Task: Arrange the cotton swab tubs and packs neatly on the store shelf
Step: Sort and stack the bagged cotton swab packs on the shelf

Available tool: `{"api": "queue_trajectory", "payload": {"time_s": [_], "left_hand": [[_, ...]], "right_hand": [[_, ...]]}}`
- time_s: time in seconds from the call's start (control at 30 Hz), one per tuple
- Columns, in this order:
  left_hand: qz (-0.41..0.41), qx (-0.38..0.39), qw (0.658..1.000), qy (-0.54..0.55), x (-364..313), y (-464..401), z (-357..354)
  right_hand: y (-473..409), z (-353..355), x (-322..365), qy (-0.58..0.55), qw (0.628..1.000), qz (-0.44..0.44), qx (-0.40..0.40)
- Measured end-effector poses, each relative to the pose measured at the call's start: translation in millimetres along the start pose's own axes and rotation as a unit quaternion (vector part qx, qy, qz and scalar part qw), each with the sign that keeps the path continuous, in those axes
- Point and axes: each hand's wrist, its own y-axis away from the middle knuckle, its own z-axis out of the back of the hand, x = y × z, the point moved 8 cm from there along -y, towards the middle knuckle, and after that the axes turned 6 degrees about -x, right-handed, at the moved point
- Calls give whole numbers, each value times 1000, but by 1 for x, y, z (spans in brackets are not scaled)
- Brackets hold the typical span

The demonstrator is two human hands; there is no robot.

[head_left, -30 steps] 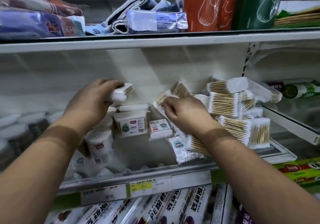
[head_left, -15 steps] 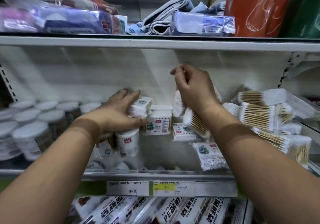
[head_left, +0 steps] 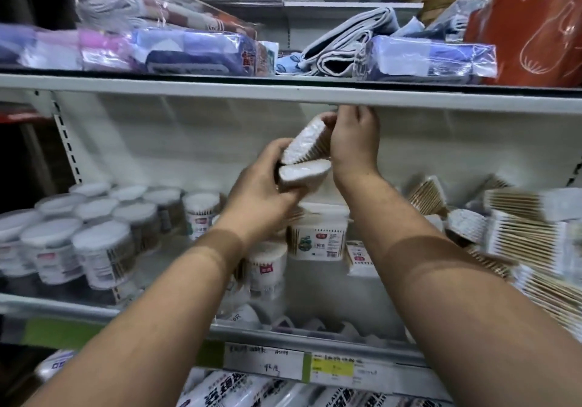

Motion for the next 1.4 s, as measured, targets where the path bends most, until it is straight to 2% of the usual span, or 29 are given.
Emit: {"api": "queue_trajectory", "payload": {"time_s": [0.07, 0.17, 0.23, 0.3, 0.4, 0.47, 0.53, 0.63, 0.7, 0.8, 0.97, 1.03, 1.1, 1.17, 1.23, 1.3, 1.4], "left_hand": [[-12, -49, 998, 28, 2, -8, 14], [-43, -99, 992, -66, 5, -17, 26], [-61, -61, 989, -122, 15, -20, 21], [-61, 1, 987, -151, 33, -22, 14], [72, 44, 993, -78, 64, -22, 14], [129, 31, 991, -24, 68, -19, 17], [125, 35, 991, -40, 65, -18, 17], [128, 72, 967, -208, 69, -21, 15], [146, 39, 949, -278, 68, -24, 22], [160, -35, 959, -232, 63, -28, 34], [176, -37, 971, -157, 68, -19, 42], [133, -52, 975, -171, 52, -13, 43], [54, -59, 974, -210, 24, -5, 38], [-32, -44, 964, -260, -4, 1, 24], [-84, -12, 946, -312, -19, 9, 5], [-130, 8, 935, -328, -31, 17, -12], [-171, 38, 930, -323, -40, 26, -33]], "right_hand": [[6, -3, 10, 7, 997, 42, 58], [26, -12, 15, 82, 973, 140, 163], [35, -12, 4, 151, 949, 184, 205], [42, -10, -14, 211, 928, 166, 258], [56, -6, -39, 259, 899, 111, 336], [60, -6, -45, 270, 894, 123, 336], [58, -8, -45, 309, 887, 150, 310], [59, -14, -38, 384, 861, 195, 269], [65, -23, -35, 388, 855, 200, 281], [71, -28, -37, 372, 856, 191, 305], [70, -14, -46, 357, 863, 157, 322], [69, -8, -46, 362, 859, 158, 324], [68, -1, -43, 370, 855, 163, 324], [65, 8, -40, 386, 846, 165, 327], [62, 20, -35, 425, 824, 174, 331], [57, 36, -29, 502, 771, 193, 340], [52, 69, -28, 629, 662, 205, 353]]}}
